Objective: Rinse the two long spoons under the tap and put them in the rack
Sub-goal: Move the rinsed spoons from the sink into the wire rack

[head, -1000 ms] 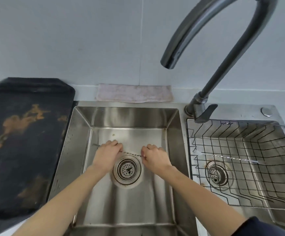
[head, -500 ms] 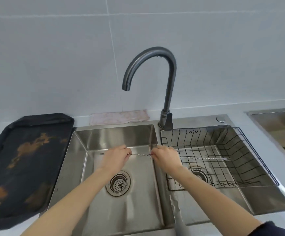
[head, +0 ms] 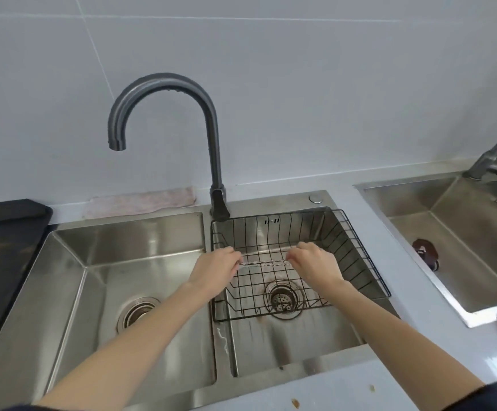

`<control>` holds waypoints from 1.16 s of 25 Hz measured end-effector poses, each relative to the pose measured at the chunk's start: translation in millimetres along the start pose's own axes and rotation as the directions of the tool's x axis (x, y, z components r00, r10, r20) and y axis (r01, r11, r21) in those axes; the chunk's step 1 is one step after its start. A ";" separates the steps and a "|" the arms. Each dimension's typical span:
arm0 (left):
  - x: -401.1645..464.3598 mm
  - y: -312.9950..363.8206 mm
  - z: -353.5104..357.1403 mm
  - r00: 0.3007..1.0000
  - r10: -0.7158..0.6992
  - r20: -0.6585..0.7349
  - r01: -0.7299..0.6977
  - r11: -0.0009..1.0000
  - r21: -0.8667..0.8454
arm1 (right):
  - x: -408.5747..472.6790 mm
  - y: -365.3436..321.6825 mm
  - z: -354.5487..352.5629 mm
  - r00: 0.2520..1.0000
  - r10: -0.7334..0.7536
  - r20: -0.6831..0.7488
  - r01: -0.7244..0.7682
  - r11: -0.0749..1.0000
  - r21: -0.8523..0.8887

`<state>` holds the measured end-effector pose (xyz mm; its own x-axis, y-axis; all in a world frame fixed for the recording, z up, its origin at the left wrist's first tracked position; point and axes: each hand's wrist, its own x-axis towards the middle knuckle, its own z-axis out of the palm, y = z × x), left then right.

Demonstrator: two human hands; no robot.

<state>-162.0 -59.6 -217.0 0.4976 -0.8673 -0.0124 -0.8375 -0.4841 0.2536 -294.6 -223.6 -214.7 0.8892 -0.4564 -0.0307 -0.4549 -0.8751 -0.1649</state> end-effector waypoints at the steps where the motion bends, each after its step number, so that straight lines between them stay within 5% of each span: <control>1: 5.1 9.7 4.6 1.000 0.009 0.003 -0.009 1.000 0.002 | -0.4 12.4 -0.4 1.000 0.007 0.008 -0.007 1.000 -0.008; 20: 62.2 15.6 93.1 0.934 -0.128 0.335 0.136 0.991 -0.002 | 41.1 82.0 70.1 0.947 0.033 0.319 -0.041 0.999 0.020; 29: 59.9 16.9 101.9 0.921 -0.120 0.370 0.123 0.992 0.014 | 38.2 83.1 75.7 0.937 0.041 0.348 -0.045 0.999 0.003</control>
<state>-169.3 -131.5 -312.1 0.4749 -0.7839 -0.3999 -0.7728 -0.5889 0.2366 -294.7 -301.6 -304.2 0.8310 -0.4079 -0.3783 -0.4945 -0.8532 -0.1662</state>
